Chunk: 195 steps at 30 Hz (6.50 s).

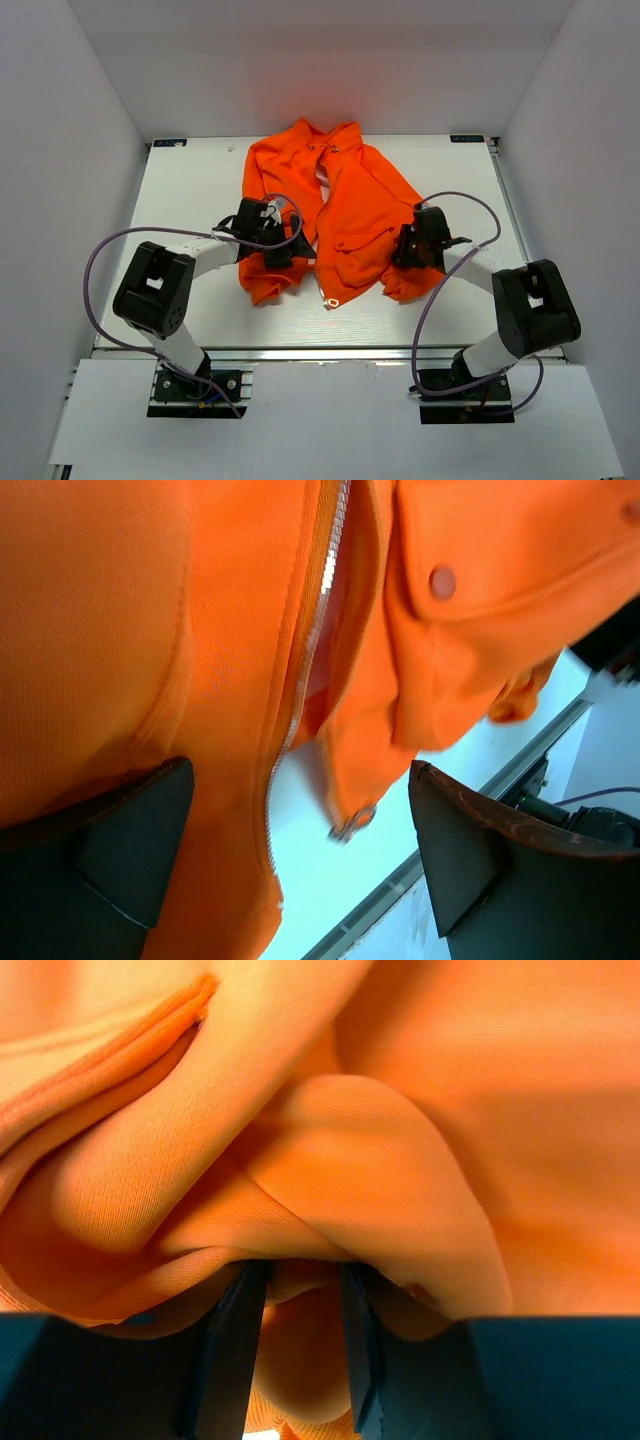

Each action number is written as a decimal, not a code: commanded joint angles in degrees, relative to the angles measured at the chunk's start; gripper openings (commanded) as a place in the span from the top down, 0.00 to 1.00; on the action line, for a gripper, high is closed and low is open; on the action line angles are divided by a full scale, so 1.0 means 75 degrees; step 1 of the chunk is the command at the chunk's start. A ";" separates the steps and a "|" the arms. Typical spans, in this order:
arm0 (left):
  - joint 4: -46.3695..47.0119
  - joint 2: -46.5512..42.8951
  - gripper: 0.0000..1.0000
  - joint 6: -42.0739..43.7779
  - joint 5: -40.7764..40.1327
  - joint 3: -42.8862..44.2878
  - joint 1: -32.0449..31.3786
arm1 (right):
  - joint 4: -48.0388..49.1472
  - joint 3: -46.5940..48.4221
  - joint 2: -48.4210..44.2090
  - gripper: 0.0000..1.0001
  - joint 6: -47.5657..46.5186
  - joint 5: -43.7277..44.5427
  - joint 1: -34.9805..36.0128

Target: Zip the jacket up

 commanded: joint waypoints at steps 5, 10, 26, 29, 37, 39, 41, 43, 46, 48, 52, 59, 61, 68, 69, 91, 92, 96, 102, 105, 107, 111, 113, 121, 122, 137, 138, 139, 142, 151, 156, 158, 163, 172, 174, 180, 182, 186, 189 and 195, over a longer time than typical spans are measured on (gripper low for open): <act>-0.0679 -0.1762 0.02 0.0173 -0.0274 -0.0638 -0.0535 | -0.0802 0.0587 -0.0858 0.52 -0.1054 -0.0152 -0.0319; -0.0867 -0.3452 0.02 0.0244 -0.0719 -0.1505 -0.0886 | -0.1294 -0.0128 -0.3303 0.11 -0.1465 -0.0646 0.0358; -0.2472 -0.6865 0.02 -0.0647 -0.2699 -0.2538 -0.0911 | -0.3169 0.2436 -0.0184 0.11 0.1871 0.2846 0.6243; -0.2555 -0.7076 0.02 -0.0635 -0.2618 -0.2608 -0.0911 | -0.3241 0.2835 0.0521 0.11 0.3150 0.3199 0.6255; -0.2695 -0.7509 0.02 -0.0483 -0.2512 -0.2702 -0.0911 | -0.3544 0.3574 0.1564 0.11 0.4286 0.3842 0.6232; -0.2766 -0.7638 0.02 -0.0471 -0.2641 -0.2714 -0.0911 | -0.3756 0.3703 0.1728 0.11 0.4464 0.3820 0.6220; -0.2778 -0.7767 0.02 -0.0483 -0.2665 -0.2737 -0.0911 | -0.3722 0.3680 0.1776 0.11 0.4546 0.3785 0.6220; -0.2754 -0.7826 0.02 -0.0495 -0.2653 -0.2749 -0.0911 | -0.3686 0.3505 0.1729 0.11 0.4709 0.3796 0.6220; -0.2754 -0.7943 0.02 -0.0471 -0.2630 -0.2737 -0.0911 | -0.3686 0.3318 0.1530 0.11 0.4804 0.3995 0.6220; -0.2731 -0.8013 0.02 -0.0459 -0.2571 -0.2737 -0.0911 | -0.3628 0.3224 0.1378 0.11 0.4780 0.4089 0.6209; -0.2731 -0.8061 0.02 -0.0436 -0.2559 -0.2726 -0.0911 | -0.3721 0.3047 0.1354 0.14 0.4640 0.4241 0.6197; -0.2743 -0.7991 0.02 -0.0448 -0.2594 -0.2737 -0.0911 | -0.3393 0.2965 0.1353 0.25 0.4383 0.4230 0.6138; -0.2731 -0.7967 0.02 -0.0448 -0.2606 -0.2737 -0.0911 | -0.3404 0.3047 0.1517 0.28 0.4265 0.4288 0.6127; -0.2742 -0.7920 0.02 -0.0448 -0.2630 -0.2726 -0.0911 | -0.3311 0.3200 0.1893 0.28 0.4065 0.4183 0.5998; -0.2754 -0.7920 0.02 -0.0448 -0.2653 -0.2726 -0.0911 | -0.3288 0.3188 0.1940 0.28 0.3984 0.4148 0.5986; -0.2930 -0.7920 0.02 -0.0495 -0.2934 -0.2667 -0.0911 | -0.3897 0.3200 0.2948 0.48 0.4206 0.3902 0.5892; -0.2941 -0.7920 0.02 -0.0495 -0.2946 -0.2655 -0.0911 | -0.3908 0.3165 0.2936 0.51 0.4229 0.3878 0.5880; -0.2790 -0.7885 0.02 -0.0436 -0.2713 -0.2667 -0.0911 | -0.3324 0.2745 0.2377 0.82 0.3798 0.3843 0.5822; -0.2017 -0.7593 0.02 -0.0085 -0.1531 -0.2620 -0.0911 | -0.0460 0.1444 0.0200 0.98 0.1993 0.3071 0.5682; -0.1326 -0.7300 0.02 -0.0061 -0.1096 -0.2667 -0.0911 | 0.0611 0.0530 -0.0844 0.99 0.1278 0.2532 0.5448; -0.0684 -0.6949 0.02 -0.0154 -0.0662 -0.2737 -0.0911 | 0.1491 -0.0033 -0.1269 0.98 0.0610 0.2168 0.5353; 0.0571 -0.6176 0.02 -0.0365 -0.0029 -0.2843 -0.0911 | 0.1845 -0.0339 -0.1984 0.98 0.0070 0.1852 0.5225; 0.1508 -0.5707 0.02 -0.0482 0.0287 -0.2901 -0.0911 | 0.2102 -0.0561 -0.2288 1.00 0.0011 0.1617 0.5177; 0.4026 -0.3750 0.11 -0.1068 0.1131 -0.2667 -0.0922 | 0.2525 -0.0890 -0.2935 1.00 0.0022 0.1277 0.5048; 0.4240 -0.3563 0.14 -0.1127 0.1271 -0.2655 -0.0922 | 0.2502 -0.0890 -0.3016 1.00 0.0011 0.1288 0.5037; 0.5929 -0.1675 0.81 -0.1467 0.1987 -0.1952 -0.1110 | 0.2490 -0.0995 -0.3228 1.00 -0.0095 0.0797 0.4990; 0.5976 -0.1639 0.94 -0.1479 0.2022 -0.1941 -0.1110 | 0.2502 -0.1007 -0.3240 1.00 -0.0060 0.0750 0.4978; 0.6023 -0.1592 0.99 -0.1502 0.2081 -0.1929 -0.1121 | 0.2513 -0.1019 -0.3263 1.00 -0.0002 0.0738 0.4966; 0.6280 -0.1545 1.00 -0.1561 0.2175 -0.1952 -0.1145 | 0.2513 -0.1066 -0.3368 0.97 0.0127 0.0702 0.4920; 0.7745 -0.1943 1.00 -0.2697 0.2281 -0.2327 -0.1391 | 0.3005 -0.1511 -0.3591 0.85 0.0468 0.0434 0.4557; 0.7688 -0.2166 1.00 -0.2815 0.2199 -0.2245 -0.1578 | 0.4255 -0.2165 -0.3860 0.78 0.0269 -0.0082 0.4509; 0.7629 -0.2201 1.00 -0.2815 0.2199 -0.2210 -0.1590 | 0.4516 -0.2331 -0.4048 0.65 0.0222 -0.0118 0.4498; 0.7512 -0.2330 1.00 -0.2803 0.2140 -0.2117 -0.1660 | 0.4927 -0.2589 -0.4352 0.58 -0.0059 -0.0376 0.4462; 0.7359 -0.2541 1.00 -0.2826 0.2035 -0.2081 -0.1848 | 0.5162 -0.2707 -0.4459 0.40 -0.0001 0.0058 0.4240; 0.7359 -0.2565 1.00 -0.2838 0.1999 -0.2093 -0.1883 | 0.5185 -0.2672 -0.4412 0.43 0.0069 -0.0082 0.4135; 0.7254 -0.2682 1.00 -0.2780 0.1859 -0.2105 -0.1895 | 0.5361 -0.2812 -0.4505 0.65 0.0104 -0.0750 0.3970; 0.7242 -0.2682 1.00 -0.2791 0.1836 -0.2105 -0.1895 | 0.5419 -0.2859 -0.4505 0.66 0.0058 -0.1088 0.3935; 0.7277 -0.2705 1.00 -0.2803 0.1823 -0.2105 -0.1895 | 0.5525 -0.2766 -0.4365 0.65 -0.0118 -0.1653 0.3888; 0.7231 -0.2775 1.00 -0.2803 0.1800 -0.2116 -0.1895 | 0.5490 -0.2695 -0.4224 0.63 -0.0118 -0.1560 0.3888; 0.7031 -0.2904 1.00 -0.2721 0.1765 -0.2128 -0.1895 | 0.5689 -0.2660 -0.4154 0.83 -0.0177 -0.1629 0.3876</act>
